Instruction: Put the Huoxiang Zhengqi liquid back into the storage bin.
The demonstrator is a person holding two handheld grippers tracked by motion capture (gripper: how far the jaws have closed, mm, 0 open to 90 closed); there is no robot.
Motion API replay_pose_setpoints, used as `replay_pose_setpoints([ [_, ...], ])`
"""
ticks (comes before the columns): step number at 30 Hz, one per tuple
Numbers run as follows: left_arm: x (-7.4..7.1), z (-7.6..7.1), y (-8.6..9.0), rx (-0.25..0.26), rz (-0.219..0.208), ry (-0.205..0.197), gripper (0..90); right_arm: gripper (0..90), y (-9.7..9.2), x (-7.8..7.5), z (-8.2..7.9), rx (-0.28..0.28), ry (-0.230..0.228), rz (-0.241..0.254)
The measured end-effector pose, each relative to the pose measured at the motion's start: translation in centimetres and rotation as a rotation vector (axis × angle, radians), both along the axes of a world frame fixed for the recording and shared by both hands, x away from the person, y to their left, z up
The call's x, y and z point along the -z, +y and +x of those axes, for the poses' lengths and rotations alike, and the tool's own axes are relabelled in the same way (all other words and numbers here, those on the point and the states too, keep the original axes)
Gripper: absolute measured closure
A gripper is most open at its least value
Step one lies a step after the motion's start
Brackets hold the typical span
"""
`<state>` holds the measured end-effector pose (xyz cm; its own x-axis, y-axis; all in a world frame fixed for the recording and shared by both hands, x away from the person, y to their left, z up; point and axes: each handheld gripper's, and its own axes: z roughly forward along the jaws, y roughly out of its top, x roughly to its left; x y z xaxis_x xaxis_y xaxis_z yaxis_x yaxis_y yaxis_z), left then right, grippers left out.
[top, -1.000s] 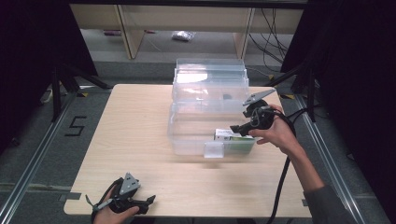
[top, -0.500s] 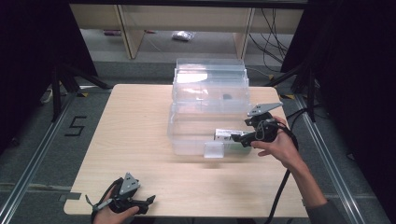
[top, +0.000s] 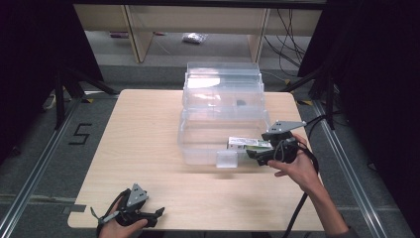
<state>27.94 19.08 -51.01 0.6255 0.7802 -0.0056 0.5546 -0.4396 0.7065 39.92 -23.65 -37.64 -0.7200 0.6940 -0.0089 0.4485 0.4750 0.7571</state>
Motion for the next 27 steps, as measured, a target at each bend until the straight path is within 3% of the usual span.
replay_pose_setpoints([
  [5, 0.1, 0.0, -0.1, -0.005, -0.002, -0.006, 15.7, 19.2, 0.0, 0.9, -1.0, 0.007, -0.017, 0.003],
  [6, 0.1, -0.1, -0.2, -0.009, -0.023, -0.005, 15.8, 19.0, 0.1, 1.2, -1.1, 0.008, -0.021, 0.015],
  [7, 0.1, -0.1, -0.2, -0.008, -0.023, -0.003, 15.7, 19.1, 0.2, 1.3, -1.4, 0.017, -0.003, 0.024],
  [10, 0.2, 0.0, -0.2, -0.013, -0.015, -0.008, 15.7, 19.2, 0.3, 1.9, -1.6, 0.015, -0.017, 0.042],
  [12, 0.1, 0.0, -0.2, -0.012, -0.014, -0.007, 15.7, 20.9, 0.3, 2.1, -1.8, 0.012, -0.04, 0.012],
  [15, 0.1, -0.1, -0.2, -0.007, -0.021, -0.002, 15.7, 21.0, 0.2, 2.3, -2.1, 0.025, -0.049, 0.028],
  [16, 0.1, -0.1, -0.2, -0.009, -0.017, -0.005, 15.7, 21.2, 0.3, 2.6, -2.6, 0.045, -0.026, 0.031],
  [18, 0.1, 0.0, -0.2, -0.009, -0.012, -0.008, 15.7, 21.3, 0.3, 2.9, -2.7, 0.04, -0.051, 0.033],
  [21, 0.1, -0.1, -0.2, -0.008, -0.013, -0.008, 15.7, 21.1, 0.6, 3.4, -3.3, 0.059, -0.024, 0.045],
  [22, 0.1, -0.1, -0.2, -0.009, -0.009, -0.007, 15.7, 21.1, 0.5, 3.5, -3.2, 0.048, -0.043, 0.04],
  [23, 0.1, 0.0, -0.2, -0.01, -0.009, -0.006, 15.7, 21.1, 0.6, 3.6, -3.5, 0.064, -0.015, 0.051],
  [24, 0.2, 0.0, -0.2, -0.008, -0.014, -0.008, 15.7, 20.8, 0.5, 3.8, -3.4, 0.05, -0.043, 0.041],
  [27, 0.2, 0.0, -0.2, -0.007, -0.017, -0.007, 15.7, 20.4, 0.5, 4.1, -3.8, 0.07, -0.023, 0.04],
])
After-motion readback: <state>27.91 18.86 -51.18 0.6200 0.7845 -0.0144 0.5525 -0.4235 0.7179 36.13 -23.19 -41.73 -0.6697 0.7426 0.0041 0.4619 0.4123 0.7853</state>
